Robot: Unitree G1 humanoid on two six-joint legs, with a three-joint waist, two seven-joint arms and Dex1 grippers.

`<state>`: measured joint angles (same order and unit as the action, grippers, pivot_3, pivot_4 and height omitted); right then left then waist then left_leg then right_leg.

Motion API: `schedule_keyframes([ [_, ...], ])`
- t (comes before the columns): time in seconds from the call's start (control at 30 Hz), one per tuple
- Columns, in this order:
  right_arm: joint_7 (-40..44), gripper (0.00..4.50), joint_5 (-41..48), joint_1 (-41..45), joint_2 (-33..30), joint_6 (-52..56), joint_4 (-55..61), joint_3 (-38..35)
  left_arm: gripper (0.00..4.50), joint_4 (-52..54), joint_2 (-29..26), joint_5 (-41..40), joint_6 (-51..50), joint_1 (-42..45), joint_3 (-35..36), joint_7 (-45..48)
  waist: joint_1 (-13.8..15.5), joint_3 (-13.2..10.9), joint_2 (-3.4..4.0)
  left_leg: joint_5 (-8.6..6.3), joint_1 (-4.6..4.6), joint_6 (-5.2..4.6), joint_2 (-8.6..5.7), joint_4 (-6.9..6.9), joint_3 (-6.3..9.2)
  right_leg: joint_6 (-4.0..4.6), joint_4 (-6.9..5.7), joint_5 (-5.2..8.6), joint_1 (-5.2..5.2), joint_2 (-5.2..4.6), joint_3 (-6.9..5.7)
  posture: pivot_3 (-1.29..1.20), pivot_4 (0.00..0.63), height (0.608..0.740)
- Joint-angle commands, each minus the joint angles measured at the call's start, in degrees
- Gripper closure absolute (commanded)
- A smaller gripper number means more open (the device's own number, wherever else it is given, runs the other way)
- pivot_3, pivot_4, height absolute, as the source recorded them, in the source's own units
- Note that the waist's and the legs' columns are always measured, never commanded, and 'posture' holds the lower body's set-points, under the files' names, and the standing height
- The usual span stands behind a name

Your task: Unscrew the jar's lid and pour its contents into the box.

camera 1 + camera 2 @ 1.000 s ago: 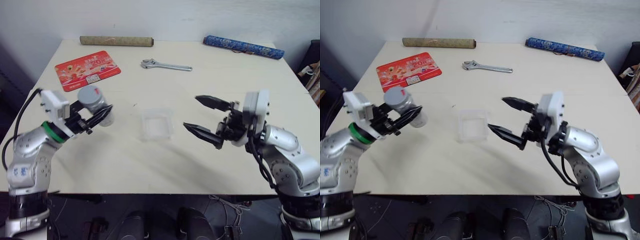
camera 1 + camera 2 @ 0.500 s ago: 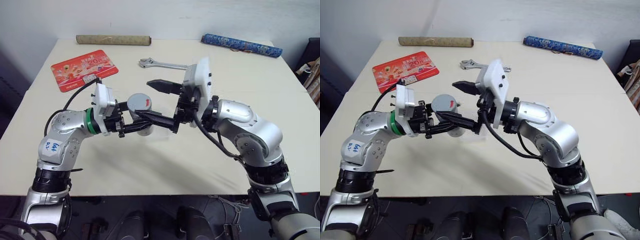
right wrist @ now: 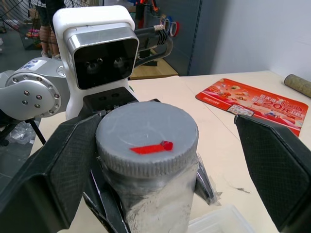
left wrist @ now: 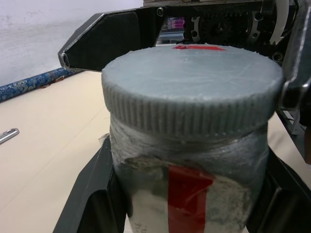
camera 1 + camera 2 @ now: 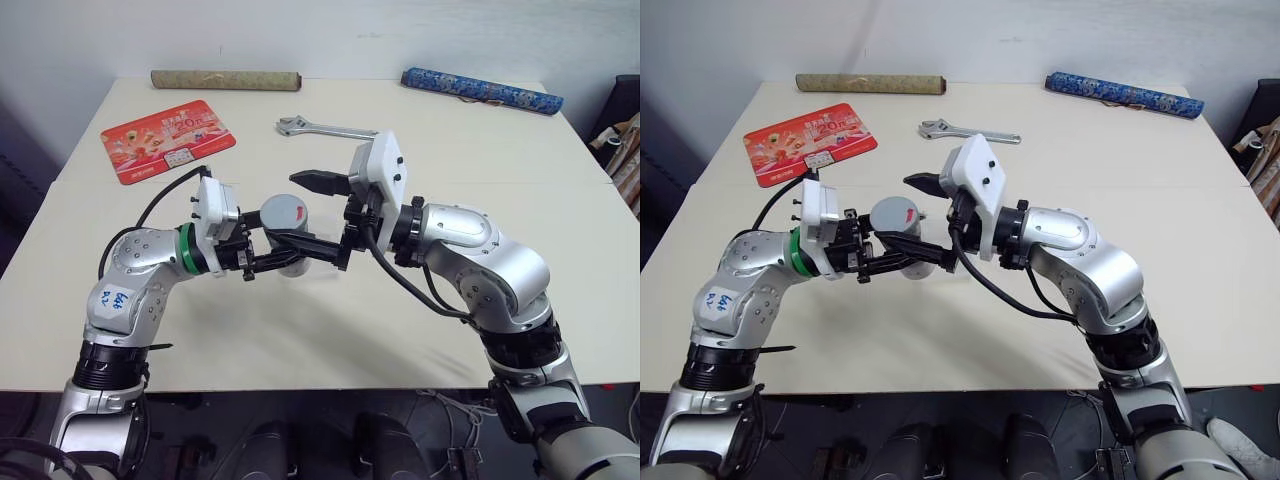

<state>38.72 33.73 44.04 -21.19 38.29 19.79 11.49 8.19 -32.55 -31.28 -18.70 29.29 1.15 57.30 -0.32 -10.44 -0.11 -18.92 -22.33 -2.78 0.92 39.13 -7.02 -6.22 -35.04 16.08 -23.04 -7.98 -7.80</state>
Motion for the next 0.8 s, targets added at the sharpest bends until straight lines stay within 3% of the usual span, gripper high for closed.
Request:
schedule_keyframes([
  [0.03,1.44,0.62,0.20,1.52,0.46,-0.27,0.94,-0.43,2.11,1.81,0.15,0.20,1.46,-0.07,0.17,0.70,-0.01,0.00,0.00,0.00,0.00,0.00,0.00,0.00,0.00,0.00,0.00,0.00,0.00,0.00,0.00,0.00,0.150,0.740],
  [0.17,2.75,1.99,1.76,2.20,0.93,1.19,1.02,-1.10,2.11,1.25,0.33,0.52,2.24,-0.11,0.17,1.16,-0.01,0.00,0.00,0.00,0.00,0.00,0.00,0.00,0.00,0.00,0.00,0.00,0.00,0.00,0.00,0.00,0.150,0.740],
  [0.33,8.85,2.02,2.91,4.10,-1.67,1.22,-0.67,-1.93,2.11,0.11,-0.03,0.02,3.31,0.55,0.02,3.70,0.00,0.00,0.00,0.00,0.00,0.00,0.00,0.00,0.01,0.00,0.00,0.00,0.00,-0.01,0.00,0.00,0.150,0.740],
  [0.63,36.12,2.02,4.25,8.84,-8.96,-7.40,-12.39,-2.55,2.11,1.03,-2.62,-4.56,1.56,2.17,-3.17,18.10,-0.01,-0.01,-0.01,0.00,0.00,-0.01,0.01,0.00,-0.02,0.00,0.03,0.00,0.00,0.05,0.01,0.00,0.150,0.740],
  [0.8,36.74,2.02,4.62,9.10,-8.26,-7.29,-14.14,-3.92,2.11,1.60,-1.73,-5.35,0.27,2.44,-2.81,16.89,-0.08,-0.01,-0.01,0.01,0.00,0.01,0.05,0.00,-0.02,0.00,0.01,0.00,0.00,0.06,0.02,0.00,0.150,0.740],
])
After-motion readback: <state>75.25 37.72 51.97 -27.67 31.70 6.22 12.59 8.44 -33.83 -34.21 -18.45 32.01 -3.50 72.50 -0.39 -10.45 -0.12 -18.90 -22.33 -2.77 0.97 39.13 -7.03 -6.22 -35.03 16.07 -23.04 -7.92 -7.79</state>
